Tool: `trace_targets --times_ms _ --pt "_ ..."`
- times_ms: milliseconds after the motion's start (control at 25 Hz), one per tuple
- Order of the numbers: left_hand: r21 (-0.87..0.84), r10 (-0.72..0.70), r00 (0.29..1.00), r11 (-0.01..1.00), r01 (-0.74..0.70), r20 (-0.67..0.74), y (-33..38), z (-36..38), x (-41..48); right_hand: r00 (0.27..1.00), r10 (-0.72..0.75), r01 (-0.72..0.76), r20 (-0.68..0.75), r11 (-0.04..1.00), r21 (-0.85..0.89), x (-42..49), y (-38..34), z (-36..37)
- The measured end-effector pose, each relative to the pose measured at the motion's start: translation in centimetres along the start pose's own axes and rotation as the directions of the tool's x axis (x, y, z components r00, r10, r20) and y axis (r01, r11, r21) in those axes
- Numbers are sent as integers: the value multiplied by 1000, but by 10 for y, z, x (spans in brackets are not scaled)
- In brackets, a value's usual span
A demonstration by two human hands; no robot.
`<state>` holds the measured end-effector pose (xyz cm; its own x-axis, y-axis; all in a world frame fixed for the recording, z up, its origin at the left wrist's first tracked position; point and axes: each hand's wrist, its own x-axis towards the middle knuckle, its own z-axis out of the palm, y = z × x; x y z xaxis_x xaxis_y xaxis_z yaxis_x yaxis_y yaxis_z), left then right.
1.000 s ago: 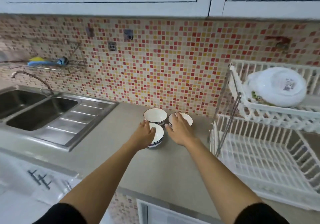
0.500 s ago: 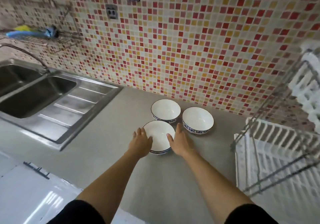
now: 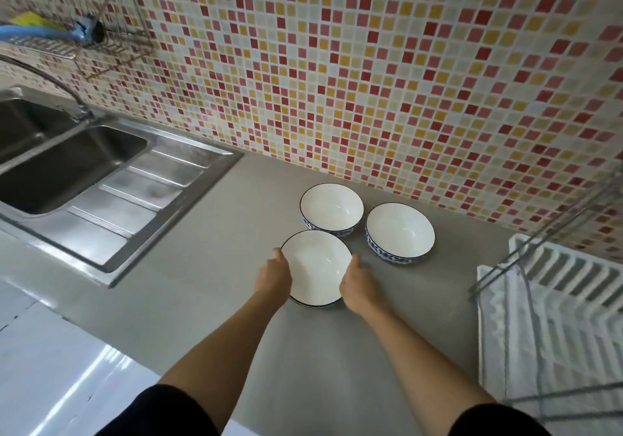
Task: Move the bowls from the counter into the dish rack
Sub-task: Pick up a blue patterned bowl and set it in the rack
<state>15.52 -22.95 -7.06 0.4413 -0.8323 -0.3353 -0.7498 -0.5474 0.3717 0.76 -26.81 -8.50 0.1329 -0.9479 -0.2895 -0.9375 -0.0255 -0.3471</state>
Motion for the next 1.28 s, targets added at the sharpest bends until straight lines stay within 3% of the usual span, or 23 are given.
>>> trace_targets --times_ms 160,360,480,600,720,840,920,1000,1160,1280 --pt "-50 62 994 997 -66 -93 1 -18 -38 998 -17 24 -60 993 116 -39 -2 -15" --pt "-137 176 940 965 -223 -292 5 -47 -110 967 -43 90 -251 980 179 -113 -1 -51" --pt "-140 241 866 933 -330 -438 12 -66 -161 921 -68 180 -383 947 266 -174 -2 -87" --pt "-124 316 716 864 -488 -622 25 -86 -209 833 -107 340 -543 873 350 -226 -4 -128" --pt "-221 339 567 681 -699 -751 50 -115 -257 748 -78 446 -660 795 412 -276 -1 -179" --pt "-322 398 476 395 -860 -784 86 -145 -308 667 -34 610 -744 600 519 -320 14 -233" --pt "-389 436 444 215 -896 -783 112 -157 -337 632 -24 672 -775 516 532 -337 34 -261" --pt "-448 477 436 96 -889 -763 136 -160 -358 621 -39 697 -783 484 529 -348 62 -281" --pt "-549 627 405 -44 -834 -666 200 -149 -398 628 -83 737 -774 383 557 -370 145 -328" --pt "-583 739 368 -42 -811 -565 255 -132 -420 602 -142 767 -786 378 519 -380 214 -363"
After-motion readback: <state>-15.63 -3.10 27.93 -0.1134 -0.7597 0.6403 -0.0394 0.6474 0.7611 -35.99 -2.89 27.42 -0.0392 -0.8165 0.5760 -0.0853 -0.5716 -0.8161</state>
